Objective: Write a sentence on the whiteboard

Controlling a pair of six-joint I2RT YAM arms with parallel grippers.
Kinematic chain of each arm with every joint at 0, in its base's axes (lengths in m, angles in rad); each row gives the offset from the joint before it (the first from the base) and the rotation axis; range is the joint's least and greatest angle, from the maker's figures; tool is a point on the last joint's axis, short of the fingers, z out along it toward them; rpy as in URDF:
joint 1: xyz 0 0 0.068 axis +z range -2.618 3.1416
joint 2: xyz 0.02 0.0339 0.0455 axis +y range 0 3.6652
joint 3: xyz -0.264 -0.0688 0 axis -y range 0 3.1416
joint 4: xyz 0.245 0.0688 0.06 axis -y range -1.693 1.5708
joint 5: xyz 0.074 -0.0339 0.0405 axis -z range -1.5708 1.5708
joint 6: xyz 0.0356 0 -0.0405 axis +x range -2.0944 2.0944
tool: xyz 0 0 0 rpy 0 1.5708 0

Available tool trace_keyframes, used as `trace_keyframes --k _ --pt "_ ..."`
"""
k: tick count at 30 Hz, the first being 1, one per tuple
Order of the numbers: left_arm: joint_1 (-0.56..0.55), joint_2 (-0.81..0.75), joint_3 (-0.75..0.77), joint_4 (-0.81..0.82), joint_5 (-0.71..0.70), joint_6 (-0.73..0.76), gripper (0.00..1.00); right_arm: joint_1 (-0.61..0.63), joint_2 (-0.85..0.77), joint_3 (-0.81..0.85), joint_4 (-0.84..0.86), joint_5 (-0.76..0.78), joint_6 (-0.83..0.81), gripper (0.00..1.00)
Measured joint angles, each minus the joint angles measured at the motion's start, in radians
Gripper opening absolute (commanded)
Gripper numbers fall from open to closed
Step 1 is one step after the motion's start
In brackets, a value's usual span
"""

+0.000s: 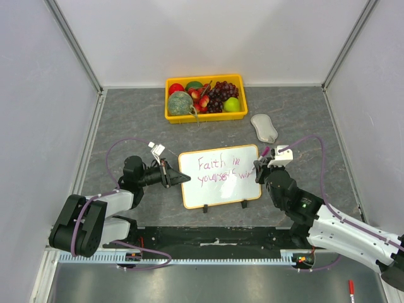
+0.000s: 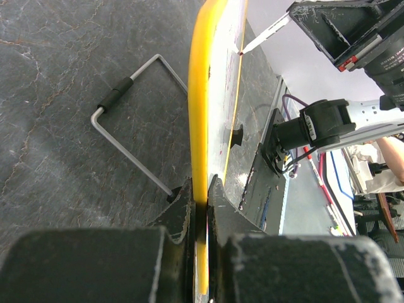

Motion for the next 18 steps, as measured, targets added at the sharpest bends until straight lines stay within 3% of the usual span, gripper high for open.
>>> trace_keyframes --k 18 --pt "0.0 0.0 0.0 0.0 0.0 0.0 0.02 0.0 -0.031 -0.002 -0.04 0.007 0.006 0.0"
